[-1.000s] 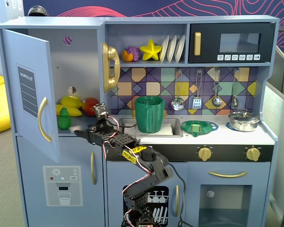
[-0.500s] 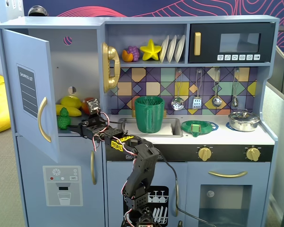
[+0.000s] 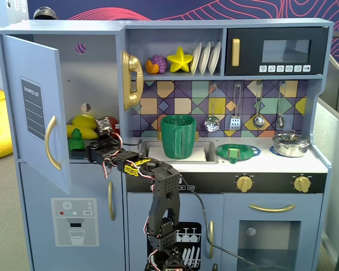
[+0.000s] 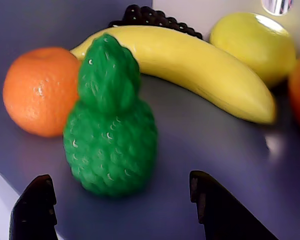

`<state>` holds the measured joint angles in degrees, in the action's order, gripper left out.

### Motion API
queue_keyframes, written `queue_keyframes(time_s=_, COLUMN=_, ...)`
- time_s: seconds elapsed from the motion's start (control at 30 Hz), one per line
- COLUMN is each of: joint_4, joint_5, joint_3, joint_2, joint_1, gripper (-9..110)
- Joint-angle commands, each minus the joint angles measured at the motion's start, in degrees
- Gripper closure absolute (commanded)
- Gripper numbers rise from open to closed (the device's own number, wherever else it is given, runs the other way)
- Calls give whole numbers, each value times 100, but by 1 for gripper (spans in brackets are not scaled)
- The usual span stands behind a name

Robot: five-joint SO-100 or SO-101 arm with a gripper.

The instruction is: Pick up the green pineapple from the left cabinet and place it in the green recipient

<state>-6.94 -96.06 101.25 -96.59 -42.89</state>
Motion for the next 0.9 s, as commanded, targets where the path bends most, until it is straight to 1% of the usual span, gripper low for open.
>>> queue_keyframes(time_s=0.0, joint_4=-211, joint_5=-18, joint_3=-765, joint_2=158, joint_1=-158, gripper=74)
queue_keyframes(time_s=0.73, joint_4=-53, joint_5=185, joint_3=-2628, joint_2=1793, joint_1=-18, gripper=75)
queue_keyframes(time_s=0.87, joint_4=62, joint_5=185, joint_3=-2953, joint_2=2092, joint_1=18, gripper=78)
